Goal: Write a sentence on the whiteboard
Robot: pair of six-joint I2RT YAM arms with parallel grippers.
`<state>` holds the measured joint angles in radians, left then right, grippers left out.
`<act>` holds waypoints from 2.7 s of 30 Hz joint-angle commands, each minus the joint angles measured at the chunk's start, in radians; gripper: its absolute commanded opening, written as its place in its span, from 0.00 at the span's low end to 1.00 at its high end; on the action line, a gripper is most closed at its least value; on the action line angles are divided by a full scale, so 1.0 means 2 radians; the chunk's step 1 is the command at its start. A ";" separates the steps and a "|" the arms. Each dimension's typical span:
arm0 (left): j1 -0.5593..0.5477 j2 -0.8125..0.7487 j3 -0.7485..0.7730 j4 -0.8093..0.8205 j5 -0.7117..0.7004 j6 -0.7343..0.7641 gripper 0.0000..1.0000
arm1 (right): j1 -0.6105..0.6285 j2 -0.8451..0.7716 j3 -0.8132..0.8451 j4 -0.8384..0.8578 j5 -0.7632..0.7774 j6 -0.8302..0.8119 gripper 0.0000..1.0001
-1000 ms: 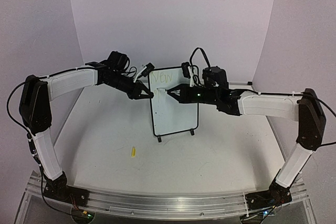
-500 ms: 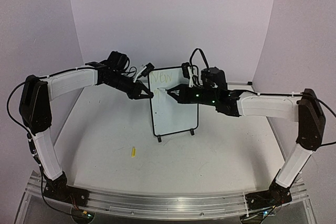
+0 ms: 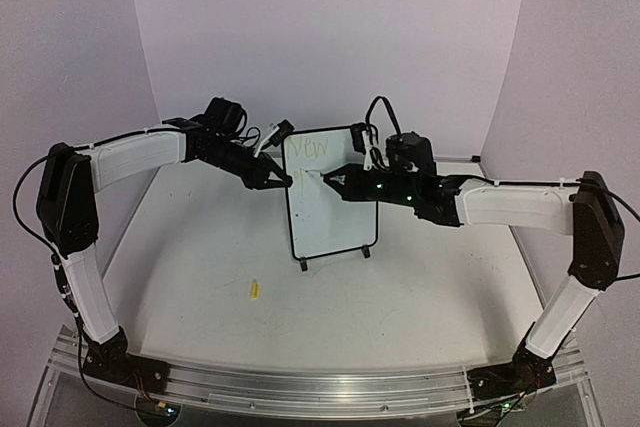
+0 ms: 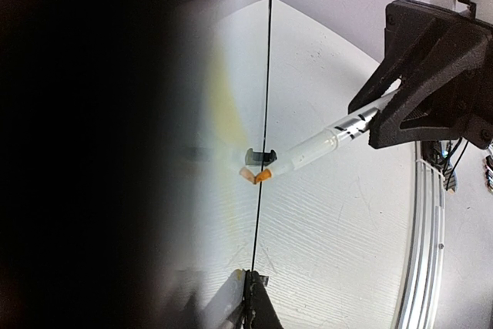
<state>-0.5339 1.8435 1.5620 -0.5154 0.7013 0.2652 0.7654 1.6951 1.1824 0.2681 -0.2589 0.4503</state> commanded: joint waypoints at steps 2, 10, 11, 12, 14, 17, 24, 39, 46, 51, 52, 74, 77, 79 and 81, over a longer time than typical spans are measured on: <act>-0.003 -0.010 0.003 -0.046 -0.023 0.020 0.00 | -0.004 0.020 0.021 -0.011 -0.024 -0.001 0.00; -0.003 -0.010 0.003 -0.046 -0.023 0.020 0.00 | -0.004 0.022 0.025 -0.010 -0.018 0.000 0.00; -0.003 -0.010 0.003 -0.046 -0.023 0.020 0.00 | -0.004 0.019 0.024 -0.009 -0.016 0.000 0.00; -0.003 -0.010 0.002 -0.046 -0.023 0.020 0.00 | -0.004 0.016 0.023 -0.007 -0.016 -0.002 0.00; -0.003 -0.011 0.003 -0.046 -0.024 0.020 0.00 | -0.004 0.008 0.018 -0.003 -0.020 -0.005 0.00; -0.003 -0.012 0.003 -0.046 -0.024 0.020 0.00 | -0.004 -0.011 0.004 0.009 -0.038 -0.009 0.00; -0.003 -0.013 0.001 -0.047 -0.025 0.020 0.00 | -0.004 -0.055 -0.030 0.016 -0.025 -0.002 0.00; -0.004 -0.023 -0.014 -0.044 -0.035 0.019 0.00 | -0.029 -0.066 -0.041 0.009 -0.077 -0.012 0.00; -0.004 -0.025 -0.019 -0.040 -0.042 0.015 0.00 | -0.031 -0.045 -0.023 0.009 -0.097 -0.025 0.00; -0.005 -0.027 -0.022 -0.038 -0.043 0.012 0.00 | -0.030 -0.031 -0.006 0.008 -0.092 -0.029 0.00; -0.005 -0.027 -0.022 -0.038 -0.043 0.012 0.00 | -0.031 -0.029 -0.003 0.009 -0.092 -0.029 0.00; -0.009 -0.027 -0.023 -0.040 -0.051 0.014 0.00 | -0.030 0.016 0.033 -0.003 -0.062 -0.021 0.00; -0.009 -0.029 -0.023 -0.040 -0.053 0.015 0.00 | -0.030 0.011 0.020 -0.005 -0.048 -0.017 0.00; -0.009 -0.030 -0.023 -0.040 -0.054 0.015 0.00 | -0.030 0.009 0.010 -0.005 -0.047 -0.014 0.00; -0.009 -0.030 -0.023 -0.040 -0.054 0.015 0.00 | -0.030 0.009 0.000 -0.005 -0.047 -0.011 0.00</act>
<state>-0.5415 1.8130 1.5360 -0.5152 0.6687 0.2600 0.7094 1.7149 1.2128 0.2625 -0.4188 0.4121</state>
